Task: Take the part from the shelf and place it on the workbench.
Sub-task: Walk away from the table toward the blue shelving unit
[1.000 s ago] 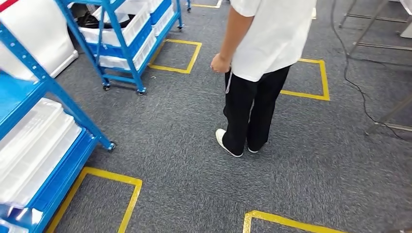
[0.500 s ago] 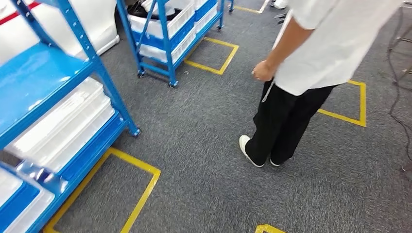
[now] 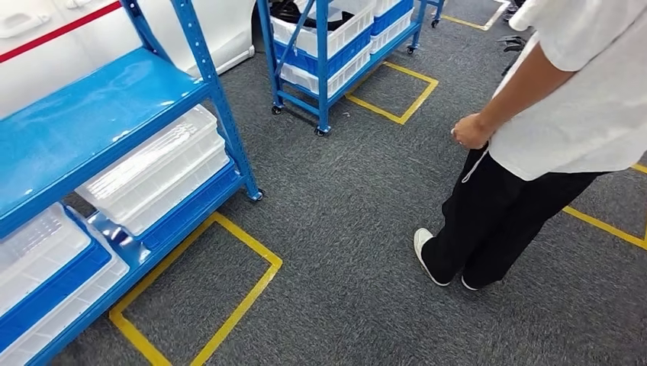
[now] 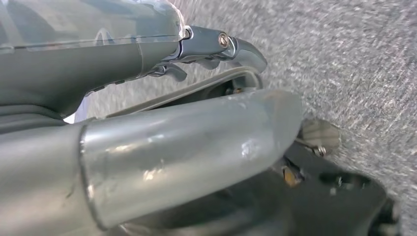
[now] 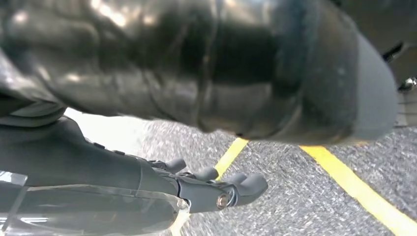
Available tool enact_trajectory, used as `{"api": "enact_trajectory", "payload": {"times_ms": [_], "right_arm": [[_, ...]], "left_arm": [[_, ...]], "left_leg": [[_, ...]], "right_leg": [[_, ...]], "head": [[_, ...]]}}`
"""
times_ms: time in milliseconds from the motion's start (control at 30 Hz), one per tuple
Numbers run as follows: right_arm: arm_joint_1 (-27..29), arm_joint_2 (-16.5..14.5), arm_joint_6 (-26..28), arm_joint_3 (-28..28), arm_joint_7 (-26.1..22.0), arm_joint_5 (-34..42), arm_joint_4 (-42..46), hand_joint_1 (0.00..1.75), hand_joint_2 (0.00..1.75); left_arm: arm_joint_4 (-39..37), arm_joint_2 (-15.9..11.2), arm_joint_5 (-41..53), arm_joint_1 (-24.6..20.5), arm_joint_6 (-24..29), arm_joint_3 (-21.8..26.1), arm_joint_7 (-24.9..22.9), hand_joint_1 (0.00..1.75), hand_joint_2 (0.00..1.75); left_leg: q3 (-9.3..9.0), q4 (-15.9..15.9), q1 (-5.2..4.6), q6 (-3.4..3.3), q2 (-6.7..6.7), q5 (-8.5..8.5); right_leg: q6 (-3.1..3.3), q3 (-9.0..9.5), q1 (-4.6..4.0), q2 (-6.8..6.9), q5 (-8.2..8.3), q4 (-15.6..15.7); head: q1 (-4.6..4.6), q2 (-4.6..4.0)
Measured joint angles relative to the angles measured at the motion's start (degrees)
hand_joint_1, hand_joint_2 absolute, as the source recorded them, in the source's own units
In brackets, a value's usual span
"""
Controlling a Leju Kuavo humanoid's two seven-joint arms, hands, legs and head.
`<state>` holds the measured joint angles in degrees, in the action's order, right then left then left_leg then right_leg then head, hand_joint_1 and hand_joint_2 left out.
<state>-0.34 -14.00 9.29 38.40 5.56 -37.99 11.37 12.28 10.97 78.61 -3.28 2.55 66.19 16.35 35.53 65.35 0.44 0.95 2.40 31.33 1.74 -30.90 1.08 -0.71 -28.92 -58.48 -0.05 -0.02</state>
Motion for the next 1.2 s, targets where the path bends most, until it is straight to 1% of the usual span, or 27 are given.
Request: {"api": "enact_trajectory", "payload": {"times_ms": [67, 100, 133, 167, 233, 300, 367, 400, 467, 500, 533, 567, 600, 633, 667, 700, 767, 800, 833, 900, 967, 1033, 1067, 1100, 1133, 1167, 1200], "right_arm": [[0.14, -0.01, -0.02, 0.00, 0.02, -0.06, 0.00, 0.00, 0.00], [0.14, -0.01, -0.01, 0.00, 0.03, -0.08, 0.00, 0.00, 0.00], [0.13, -0.01, -0.01, 0.00, 0.03, -0.10, 0.00, 0.00, 0.00], [0.11, -0.02, -0.01, 0.00, 0.03, -0.14, 0.00, 0.00, 0.00], [0.10, -0.06, -0.03, 0.00, 0.03, -0.19, 0.00, 0.00, 0.00], [0.03, -0.09, -0.04, 0.00, 0.03, -0.25, 0.00, 0.00, 0.00], [-0.27, -0.10, -0.05, 0.00, 0.03, -0.33, 0.01, 0.00, 0.00], [-0.41, -0.10, -0.05, 0.00, 0.03, -0.37, 0.01, 0.00, 0.00], [-0.48, -0.09, -0.05, -0.01, 0.02, -0.38, 0.02, 0.00, 0.00], [-0.40, -0.07, -0.04, -0.02, 0.02, -0.39, 0.02, 0.00, 0.00], [-0.34, -0.05, -0.04, -0.02, 0.02, -0.39, 0.02, 0.00, 0.00], [-0.30, -0.02, -0.06, -0.02, 0.02, -0.40, 0.02, 0.00, 0.00], [-0.27, 0.01, -0.07, -0.02, 0.03, -0.44, 0.02, 0.00, 0.00], [-0.24, 0.03, -0.10, -0.02, 0.03, -0.49, 0.02, 0.00, 0.00], [-0.21, 0.05, -0.18, -0.02, 0.02, -0.57, 0.02, 0.00, 0.00], [-0.15, 0.07, -0.25, -0.02, 0.01, -0.63, 0.02, 0.00, 0.00], [-0.03, 0.11, -0.39, -0.01, -0.06, -0.70, 0.02, 0.00, 0.00], [-0.03, 0.12, -0.41, -0.02, -0.10, -0.71, 0.02, 0.00, 0.00], [-0.08, 0.13, -0.42, -0.02, -0.13, -0.71, 0.02, 0.00, 0.00], [-0.24, 0.11, -0.51, -0.02, -0.16, -0.72, 0.02, 0.00, 0.00], [-0.13, 0.08, -0.68, -0.02, -0.22, -0.72, 0.02, 0.00, 0.00], [0.16, 0.08, -0.83, -0.02, -0.31, -0.72, 0.02, 0.00, 0.00], [0.27, 0.11, -0.89, -0.02, -0.33, -0.74, 0.02, 0.00, 0.00], [0.33, 0.16, -0.97, -0.02, -0.34, -0.76, 0.02, 0.00, 0.00], [0.35, 0.21, -1.03, -0.02, -0.35, -0.80, 0.02, 0.00, 0.00], [0.35, 0.24, -1.08, -0.02, -0.37, -0.82, 0.02, 0.00, 0.00], [0.34, 0.26, -1.10, -0.02, -0.39, -0.84, 0.02, 0.00, 0.00]], "left_arm": [[0.00, 0.02, -0.03, -0.17, 0.03, 0.01, -0.09, 0.00, 0.00], [0.00, 0.02, -0.04, -0.14, 0.04, 0.02, -0.13, 0.00, 0.00], [0.00, 0.03, -0.04, -0.06, 0.05, 0.02, -0.18, 0.00, 0.00], [0.00, 0.03, -0.04, 0.04, 0.07, 0.04, -0.22, 0.00, 0.00], [0.00, 0.02, -0.07, 0.03, 0.09, 0.10, -0.26, 0.00, 0.00], [0.00, 0.01, -0.10, -0.12, 0.11, 0.15, -0.28, 0.00, 0.00], [0.00, -0.01, -0.11, -0.04, 0.12, 0.22, -0.30, 0.00, 0.00], [0.00, -0.01, -0.11, 0.05, 0.12, 0.27, -0.31, 0.00, 0.00], [0.00, 0.00, -0.13, 0.04, 0.12, 0.33, -0.33, 0.00, 0.00], [0.00, 0.02, -0.13, -0.04, 0.12, 0.34, -0.33, 0.00, 0.00], [0.00, 0.03, -0.13, -0.13, 0.12, 0.35, -0.34, 0.00, 0.00], [0.00, 0.04, -0.13, -0.19, 0.12, 0.36, -0.33, 0.00, 0.00], [0.00, 0.05, -0.13, -0.19, 0.12, 0.37, -0.34, 0.00, 0.00], [0.00, 0.05, -0.12, -0.15, 0.12, 0.37, -0.34, 0.00, 0.00], [0.00, 0.06, -0.12, -0.13, 0.12, 0.37, -0.35, 0.00, 0.00], [0.00, 0.08, -0.11, -0.11, 0.12, 0.38, -0.35, 0.00, 0.00], [0.00, 0.11, -0.08, -0.20, 0.12, 0.39, -0.30, 0.00, 0.00], [0.00, 0.13, -0.05, -0.22, 0.12, 0.39, -0.26, 0.00, 0.00], [0.00, 0.14, -0.03, -0.19, 0.11, 0.39, -0.22, 0.00, 0.00], [0.00, 0.12, -0.01, 0.06, 0.11, 0.40, -0.20, 0.00, 0.00], [0.00, 0.10, 0.02, 0.13, 0.14, 0.41, -0.20, 0.00, 0.00], [0.00, 0.09, 0.06, -0.08, 0.20, 0.41, -0.18, 0.00, 0.00], [0.00, 0.09, 0.07, -0.18, 0.24, 0.41, -0.17, 0.00, 0.00], [0.00, 0.09, 0.09, -0.21, 0.28, 0.41, -0.16, 0.00, 0.00], [0.00, 0.09, 0.12, -0.16, 0.33, 0.41, -0.16, 0.00, 0.00], [0.00, 0.09, 0.14, -0.06, 0.38, 0.41, -0.16, 0.00, 0.00], [0.00, 0.09, 0.16, 0.02, 0.43, 0.41, -0.16, 0.00, 0.00]], "left_leg": [[3.74, 7.20, 0.20, 0.37, -1.58, 2.93], [4.52, 8.64, 0.27, 0.47, -1.84, 2.97], [4.16, 7.93, 0.31, 0.50, -2.06, 1.96], [2.56, 4.91, 0.29, 0.39, -2.57, 0.05], [-1.71, -3.17, -0.09, -0.27, -5.10, -3.38], [-3.67, -7.17, -0.62, -1.07, -6.68, -4.34], [-3.65, -7.53, -0.77, -1.67, -5.63, -4.32], [-3.86, -7.85, -0.64, -1.95, -4.98, -4.50], [-4.32, -8.54, -0.27, -2.67, -3.69, -5.00], [-4.43, -8.68, -0.17, -2.92, -3.08, -5.17], [-4.36, -8.69, -0.15, -3.10, -2.41, -5.23], [-4.33, -8.68, -0.16, -3.18, -1.64, -5.23], [-4.38, -8.66, -0.16, -3.19, -0.78, -5.20], [-4.49, -8.62, -0.14, -3.16, 0.13, -5.16], [-4.61, -8.53, -0.11, -3.08, 1.07, -5.08], [-4.69, -8.38, -0.06, -2.91, 1.97, -4.95], [-4.49, -7.81, -0.13, -2.35, 3.51, -4.61], [-4.25, -7.61, -0.15, -1.99, 4.14, -4.49], [-4.00, -7.54, -0.13, -1.63, 4.71, -4.44], [-3.73, -7.56, 0.08, -0.90, 5.27, -4.40], [-2.82, -5.48, 0.12, -0.32, 2.71, -3.00], [0.22, 0.82, 0.16, 0.18, -0.69, 0.51], [2.22, 4.74, 0.25, 0.42, -1.40, 2.28], [3.66, 7.63, 0.33, 0.59, -1.71, 3.19], [4.23, 8.79, 0.39, 0.69, -1.92, 3.07], [3.48, 7.42, 0.42, 0.68, -2.17, 1.78], [1.62, 3.96, 0.40, 0.55, -2.79, -0.26]], "right_leg": [[0.23, 0.06, -0.24, 2.12, -0.22, -0.01], [0.23, 0.13, -0.31, 3.09, -0.36, -0.02], [0.18, 0.27, -0.35, 3.95, -0.51, -0.03], [0.08, 0.51, -0.36, 4.74, -0.69, -0.04], [-0.34, 1.12, -0.49, 6.16, -1.15, -0.06], [-0.93, 1.58, -0.63, 7.29, -1.55, -0.04], [-1.53, 2.07, -0.69, 8.33, -1.76, 0.16], [-1.86, 2.34, -0.61, 7.92, -2.01, 0.04], [-2.45, 1.42, -0.42, 4.84, -3.94, -2.60], [-2.64, -0.12, -0.26, 2.81, -5.64, -5.72], [-2.76, -2.21, -0.23, 1.55, -7.41, -9.58], [-2.87, -4.28, -0.22, 1.08, -8.62, -13.23], [-2.95, -5.75, -0.21, 0.91, -8.74, -15.46], [-3.00, -6.26, -0.17, 0.83, -7.64, -15.55], [-3.00, -5.73, -0.08, 0.60, -5.52, -13.46], [-2.97, -4.40, 0.05, -0.17, -2.91, -9.72], [-2.67, -1.98, 0.26, -2.66, 0.18, -3.17], [-2.41, -1.42, 0.25, -3.44, 0.62, -1.57], [-2.07, -1.31, 0.11, -3.58, 0.44, -1.20], [-1.21, -1.09, 0.03, -2.24, 0.59, -0.91], [-0.33, -0.76, 0.14, -0.76, 0.74, -0.38], [0.23, -0.58, 0.03, 0.98, 0.63, -0.16], [0.37, -0.55, -0.05, 1.95, 0.51, -0.17], [0.42, -0.49, -0.12, 2.87, 0.39, -0.18], [0.41, -0.39, -0.16, 3.74, 0.26, -0.18], [0.33, -0.21, -0.18, 4.50, 0.10, -0.19], [0.21, 0.08, -0.20, 5.22, -0.09, -0.19]], "head": [[-0.03, 0.00], [-0.03, 0.00], [-0.03, 0.00], [-0.03, 0.00], [-0.03, 0.00], [-0.03, 0.01], [-0.02, 0.01], [-0.01, 0.01], [0.05, 0.00], [0.07, 0.01], [0.09, 0.00], [0.08, 0.01], [0.08, 0.00], [0.08, 0.00], [0.08, 0.00], [0.08, 0.00], [0.08, 0.00], [0.07, 0.01], [0.07, 0.01], [0.07, 0.01], [-0.01, 0.00], [-0.09, 0.01], [-0.09, 0.01], [-0.09, 0.01], [-0.09, 0.01], [-0.09, 0.01], [-0.08, 0.01]]}}
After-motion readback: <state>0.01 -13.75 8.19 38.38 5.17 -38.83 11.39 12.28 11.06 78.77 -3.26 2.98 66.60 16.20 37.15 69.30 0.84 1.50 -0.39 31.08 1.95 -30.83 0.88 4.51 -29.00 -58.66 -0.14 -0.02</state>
